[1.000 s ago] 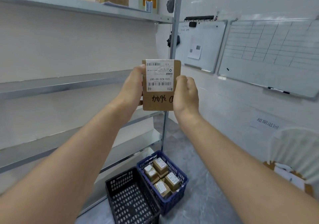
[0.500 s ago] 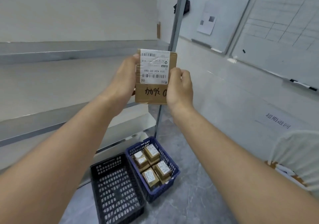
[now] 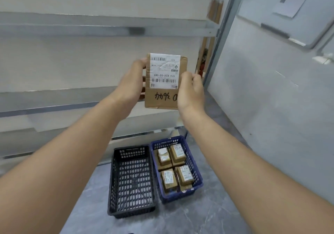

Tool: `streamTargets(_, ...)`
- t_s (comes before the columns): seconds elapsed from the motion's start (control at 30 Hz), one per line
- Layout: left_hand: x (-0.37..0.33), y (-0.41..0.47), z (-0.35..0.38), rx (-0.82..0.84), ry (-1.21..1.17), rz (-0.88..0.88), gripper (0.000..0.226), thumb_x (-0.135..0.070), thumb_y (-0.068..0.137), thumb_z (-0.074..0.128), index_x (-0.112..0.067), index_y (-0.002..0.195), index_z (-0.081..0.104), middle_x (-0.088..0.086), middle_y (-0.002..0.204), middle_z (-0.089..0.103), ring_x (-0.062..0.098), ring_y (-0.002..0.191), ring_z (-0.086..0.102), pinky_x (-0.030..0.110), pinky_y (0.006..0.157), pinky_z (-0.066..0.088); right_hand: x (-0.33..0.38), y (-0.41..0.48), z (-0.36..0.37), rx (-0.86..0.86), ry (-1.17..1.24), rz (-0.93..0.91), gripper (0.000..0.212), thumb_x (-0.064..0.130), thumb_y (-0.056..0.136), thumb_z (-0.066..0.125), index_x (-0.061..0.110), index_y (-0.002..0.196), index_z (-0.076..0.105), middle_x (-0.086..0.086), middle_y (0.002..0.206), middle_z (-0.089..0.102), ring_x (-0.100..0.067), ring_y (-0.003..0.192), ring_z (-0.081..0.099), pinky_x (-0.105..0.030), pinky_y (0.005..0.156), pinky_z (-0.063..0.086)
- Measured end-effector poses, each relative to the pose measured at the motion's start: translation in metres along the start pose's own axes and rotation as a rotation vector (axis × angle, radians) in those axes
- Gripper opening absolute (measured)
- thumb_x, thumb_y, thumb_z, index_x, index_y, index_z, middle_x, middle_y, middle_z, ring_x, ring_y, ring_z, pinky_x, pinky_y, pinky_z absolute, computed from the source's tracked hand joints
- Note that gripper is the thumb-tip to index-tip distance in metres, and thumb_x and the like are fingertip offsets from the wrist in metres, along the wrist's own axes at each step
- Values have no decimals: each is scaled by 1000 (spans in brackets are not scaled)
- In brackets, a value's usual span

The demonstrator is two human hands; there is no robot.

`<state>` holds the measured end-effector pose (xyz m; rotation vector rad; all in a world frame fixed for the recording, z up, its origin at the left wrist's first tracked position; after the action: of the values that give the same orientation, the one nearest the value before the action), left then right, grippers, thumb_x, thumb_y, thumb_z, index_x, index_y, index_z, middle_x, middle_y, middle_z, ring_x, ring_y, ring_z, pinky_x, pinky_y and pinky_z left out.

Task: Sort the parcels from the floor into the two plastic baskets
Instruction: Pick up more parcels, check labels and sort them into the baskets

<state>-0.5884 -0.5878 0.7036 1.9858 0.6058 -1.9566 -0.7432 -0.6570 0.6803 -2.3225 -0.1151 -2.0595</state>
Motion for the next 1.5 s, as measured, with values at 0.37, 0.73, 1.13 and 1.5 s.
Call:
streamTargets(0.37, 56, 70, -38, -26, 44, -107, 42, -49, 105, 25, -33, 106, 64, 2, 102, 71, 28, 104, 67, 44, 96, 53, -53, 53, 75, 76, -48, 86, 36, 48, 105, 40, 19, 118, 59, 1, 109, 73, -16, 98, 67, -36, 76, 53)
streamTargets(0.73, 171, 151, -67, -19, 28, -283, 45, -49, 106, 27, -34, 105, 69, -15, 83, 76, 15, 94, 70, 37, 85, 56, -168, 98, 146, 96, -116, 258, 24, 37, 110, 43, 19, 116, 57, 10, 99, 67, -6, 89, 62, -28, 73, 50)
streamTargets(1.13, 366, 207, -44, -235, 100, -509, 52, -34, 107, 20, -26, 83, 66, -11, 76, 76, 1, 69, 68, 33, 79, 54, -377, 147, 181, 308, -219, 469, 23, 32, 112, 40, 17, 118, 57, 5, 104, 69, -11, 94, 66, -35, 77, 55)
streamTargets(1.5, 608, 240, -48, -181, -20, -736, 42, -42, 107, 29, -26, 101, 67, -8, 94, 70, 13, 90, 61, 33, 74, 44, -592, 138, 223, 218, -222, 723, 59, 59, 94, 41, 9, 118, 62, -6, 111, 76, -24, 101, 73, -48, 87, 62)
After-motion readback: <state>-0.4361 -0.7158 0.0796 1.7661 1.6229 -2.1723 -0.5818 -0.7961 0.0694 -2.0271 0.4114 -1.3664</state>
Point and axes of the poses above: each hand's wrist, its own y-axis towards the middle knuckle, its own z-axis out of the palm, x = y × z, the point moved 9 cm from there along y, towards the middle knuckle
